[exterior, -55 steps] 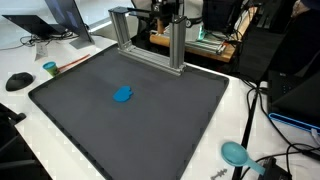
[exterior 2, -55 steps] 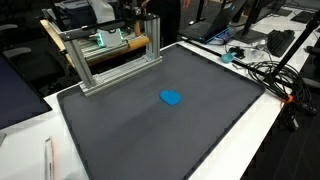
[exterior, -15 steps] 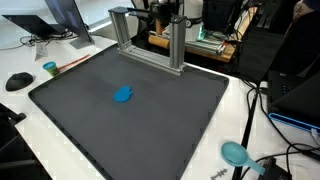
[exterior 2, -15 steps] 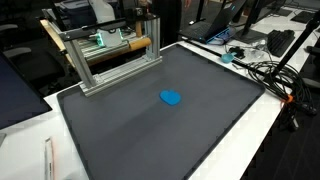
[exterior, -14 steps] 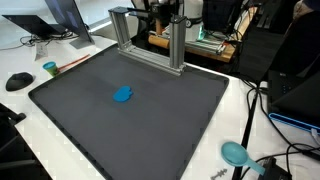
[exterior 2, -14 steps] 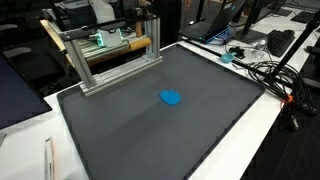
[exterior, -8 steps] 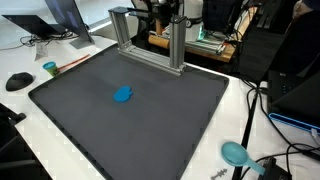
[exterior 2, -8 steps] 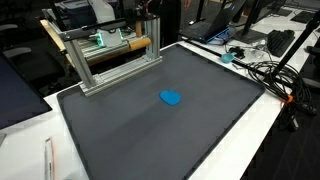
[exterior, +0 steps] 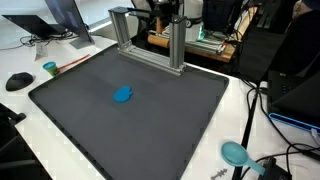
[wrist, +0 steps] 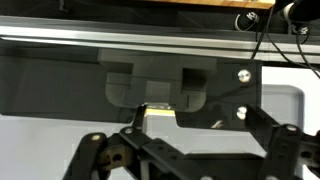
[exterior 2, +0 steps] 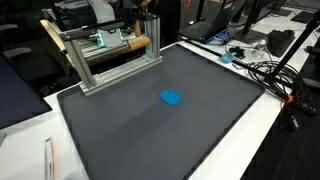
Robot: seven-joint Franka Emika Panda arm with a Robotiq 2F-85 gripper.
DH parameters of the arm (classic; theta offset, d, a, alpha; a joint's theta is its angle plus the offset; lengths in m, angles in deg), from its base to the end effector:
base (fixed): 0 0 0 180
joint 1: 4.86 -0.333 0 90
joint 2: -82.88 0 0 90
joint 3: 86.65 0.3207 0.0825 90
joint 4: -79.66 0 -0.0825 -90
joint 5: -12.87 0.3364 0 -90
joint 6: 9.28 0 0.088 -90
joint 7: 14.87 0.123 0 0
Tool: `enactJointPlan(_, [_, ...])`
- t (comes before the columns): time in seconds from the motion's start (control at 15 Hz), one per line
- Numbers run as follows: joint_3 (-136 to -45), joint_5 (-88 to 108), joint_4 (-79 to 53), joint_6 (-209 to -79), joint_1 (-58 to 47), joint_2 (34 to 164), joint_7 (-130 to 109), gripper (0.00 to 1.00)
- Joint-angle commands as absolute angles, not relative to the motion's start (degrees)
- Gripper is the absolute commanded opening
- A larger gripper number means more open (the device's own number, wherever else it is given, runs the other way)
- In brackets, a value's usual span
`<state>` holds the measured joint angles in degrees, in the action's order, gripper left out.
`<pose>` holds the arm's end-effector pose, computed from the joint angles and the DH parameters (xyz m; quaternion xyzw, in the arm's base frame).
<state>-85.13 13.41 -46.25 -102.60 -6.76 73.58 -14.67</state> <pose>0.3987 0.0253 0.4381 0.9791 0.0257 -0.2018 0.0039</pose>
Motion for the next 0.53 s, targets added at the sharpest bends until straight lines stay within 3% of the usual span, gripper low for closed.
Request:
enactJointPlan(0.0, [-85.82,16.24,-45.98,-106.20,-6.08,72.79,-12.68,1.00])
enactJointPlan(0.47, [-85.56,17.33,-44.70,-120.64,-5.65,73.54,-4.32,1.00])
